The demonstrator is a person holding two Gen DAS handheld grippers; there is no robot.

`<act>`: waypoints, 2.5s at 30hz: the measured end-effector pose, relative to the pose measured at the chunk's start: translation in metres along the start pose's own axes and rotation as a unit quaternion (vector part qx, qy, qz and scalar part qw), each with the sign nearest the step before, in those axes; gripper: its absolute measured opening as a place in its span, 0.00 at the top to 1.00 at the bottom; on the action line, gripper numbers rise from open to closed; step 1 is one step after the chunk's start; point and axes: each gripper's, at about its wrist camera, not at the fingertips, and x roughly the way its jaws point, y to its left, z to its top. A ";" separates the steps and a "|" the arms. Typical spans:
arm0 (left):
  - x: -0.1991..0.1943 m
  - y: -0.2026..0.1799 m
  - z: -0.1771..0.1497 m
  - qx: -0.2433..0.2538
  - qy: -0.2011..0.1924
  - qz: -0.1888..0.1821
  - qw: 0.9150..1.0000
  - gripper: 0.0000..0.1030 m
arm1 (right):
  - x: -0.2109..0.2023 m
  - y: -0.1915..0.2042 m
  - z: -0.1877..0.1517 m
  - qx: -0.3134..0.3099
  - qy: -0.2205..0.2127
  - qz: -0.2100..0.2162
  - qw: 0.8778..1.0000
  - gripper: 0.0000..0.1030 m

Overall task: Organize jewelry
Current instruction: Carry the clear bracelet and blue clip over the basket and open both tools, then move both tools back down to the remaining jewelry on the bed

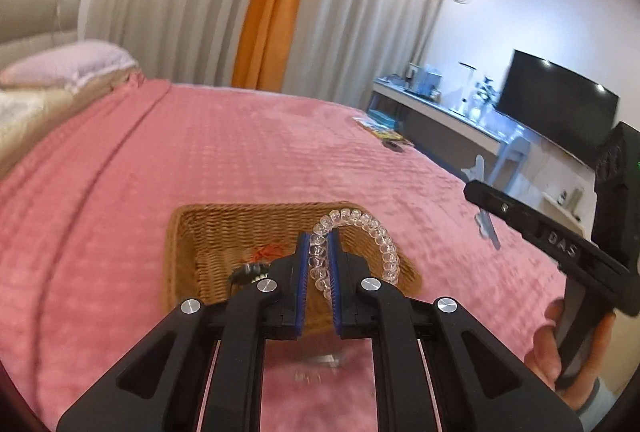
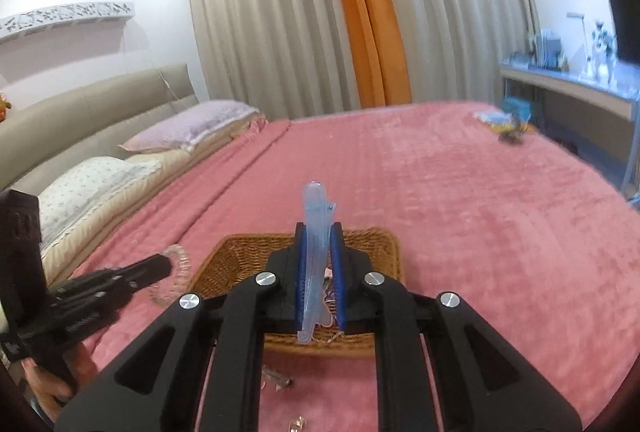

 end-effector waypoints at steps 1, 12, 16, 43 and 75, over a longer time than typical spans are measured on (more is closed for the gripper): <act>0.011 0.004 -0.001 -0.006 0.001 0.006 1.000 0.92 | 0.010 -0.004 -0.001 0.006 0.007 0.002 1.000 0.90; 0.080 0.033 -0.027 -0.024 0.021 0.022 0.999 0.92 | 0.123 -0.011 -0.044 0.005 0.105 -0.009 0.994 0.90; 0.085 0.033 -0.033 -0.002 0.025 0.044 0.999 0.92 | 0.136 -0.010 -0.061 0.004 0.129 -0.019 0.991 0.90; -0.028 -0.014 -0.068 0.056 -0.026 0.084 0.995 0.62 | 0.008 -0.008 -0.080 0.034 0.087 0.007 0.996 0.67; 0.060 0.004 -0.110 0.011 0.173 0.047 0.984 0.82 | 0.020 -0.007 -0.150 0.027 0.164 0.037 0.985 0.67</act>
